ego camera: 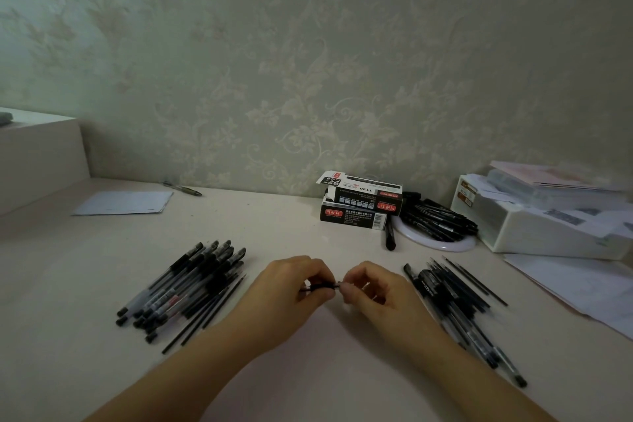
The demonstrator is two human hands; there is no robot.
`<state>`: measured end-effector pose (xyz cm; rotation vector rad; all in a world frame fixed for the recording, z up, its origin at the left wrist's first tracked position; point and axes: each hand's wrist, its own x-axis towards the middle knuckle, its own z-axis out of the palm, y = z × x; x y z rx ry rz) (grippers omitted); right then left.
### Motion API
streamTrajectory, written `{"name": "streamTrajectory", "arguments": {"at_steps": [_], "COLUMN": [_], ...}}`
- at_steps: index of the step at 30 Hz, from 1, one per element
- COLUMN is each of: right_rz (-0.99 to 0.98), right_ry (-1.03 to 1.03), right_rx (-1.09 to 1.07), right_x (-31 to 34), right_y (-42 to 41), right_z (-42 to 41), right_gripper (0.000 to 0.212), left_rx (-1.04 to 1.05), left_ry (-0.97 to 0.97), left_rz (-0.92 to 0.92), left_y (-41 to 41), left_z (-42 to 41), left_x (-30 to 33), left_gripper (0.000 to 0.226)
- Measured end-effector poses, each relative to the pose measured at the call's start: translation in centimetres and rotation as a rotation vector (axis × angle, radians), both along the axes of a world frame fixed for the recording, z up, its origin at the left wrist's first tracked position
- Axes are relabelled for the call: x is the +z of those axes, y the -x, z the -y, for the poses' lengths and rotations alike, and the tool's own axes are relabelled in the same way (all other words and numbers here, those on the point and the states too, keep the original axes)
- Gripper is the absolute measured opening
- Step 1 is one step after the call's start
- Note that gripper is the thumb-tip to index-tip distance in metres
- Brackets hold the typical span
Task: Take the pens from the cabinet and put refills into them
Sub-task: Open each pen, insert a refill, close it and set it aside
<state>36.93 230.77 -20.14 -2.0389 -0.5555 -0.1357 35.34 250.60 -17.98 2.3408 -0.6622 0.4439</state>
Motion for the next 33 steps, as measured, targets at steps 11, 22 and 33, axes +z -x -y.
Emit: {"name": "streamTrajectory", "arguments": {"at_steps": [11,22,33], "right_rz": [0.004,0.048,0.168], "right_ry": [-0.003,-0.033,0.405], "right_rx": [0.037,-0.05,-0.318], "right_x": [0.3,1.0,-0.3], "right_y": [0.3,0.6,-0.5], "right_z": [-0.3,-0.5,0.5], "right_gripper": [0.012,0.026,0.007], "left_rx": [-0.001,0.047,0.173], "left_ry": [0.032,0.046,0.015], "left_rz": [0.005,0.062,-0.031], "left_y": [0.2,-0.2,-0.5], "left_z": [0.2,-0.1,-0.7], "left_x": [0.1,0.0,-0.5], "left_gripper": [0.002,0.004,0.01]}}
